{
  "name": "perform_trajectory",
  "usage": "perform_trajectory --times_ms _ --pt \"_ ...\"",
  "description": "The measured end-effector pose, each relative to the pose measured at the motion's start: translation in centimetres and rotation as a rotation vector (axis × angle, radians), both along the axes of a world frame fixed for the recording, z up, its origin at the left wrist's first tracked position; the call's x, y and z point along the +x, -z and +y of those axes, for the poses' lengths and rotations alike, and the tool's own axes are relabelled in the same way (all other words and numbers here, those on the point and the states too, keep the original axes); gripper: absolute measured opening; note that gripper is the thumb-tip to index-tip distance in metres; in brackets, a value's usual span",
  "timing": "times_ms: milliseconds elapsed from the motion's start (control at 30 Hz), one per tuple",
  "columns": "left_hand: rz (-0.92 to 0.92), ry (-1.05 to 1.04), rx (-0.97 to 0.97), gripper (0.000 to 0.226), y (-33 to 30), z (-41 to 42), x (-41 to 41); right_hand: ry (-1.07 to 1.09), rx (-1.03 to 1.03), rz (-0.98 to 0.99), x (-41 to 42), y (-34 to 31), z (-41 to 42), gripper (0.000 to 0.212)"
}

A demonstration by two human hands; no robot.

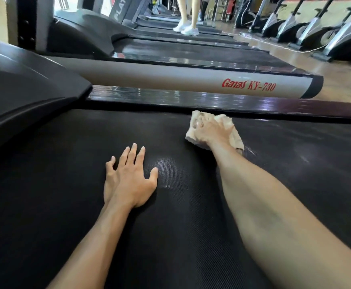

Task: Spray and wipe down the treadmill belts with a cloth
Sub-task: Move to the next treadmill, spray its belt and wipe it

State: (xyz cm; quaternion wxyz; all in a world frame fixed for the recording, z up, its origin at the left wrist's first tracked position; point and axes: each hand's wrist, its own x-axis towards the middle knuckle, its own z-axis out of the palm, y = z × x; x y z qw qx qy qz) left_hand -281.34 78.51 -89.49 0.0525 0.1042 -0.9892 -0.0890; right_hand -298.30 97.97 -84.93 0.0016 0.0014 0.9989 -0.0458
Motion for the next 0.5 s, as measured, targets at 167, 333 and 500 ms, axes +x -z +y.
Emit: perform_trajectory --times_ms 167,333,500 --pt "-0.014 -0.003 0.008 0.073 -0.1 -0.1 0.0 -0.347 -0.072 -0.013 1.0 2.2 -7.7 0.054" --pt "-0.015 0.009 0.012 0.072 -0.5 -0.2 0.2 -0.471 -0.047 -0.029 -0.4 2.0 -5.5 0.057" --pt "0.000 0.001 0.035 0.072 -0.2 -0.2 0.2 -0.139 -0.076 -0.010 -0.1 3.4 0.8 0.063"
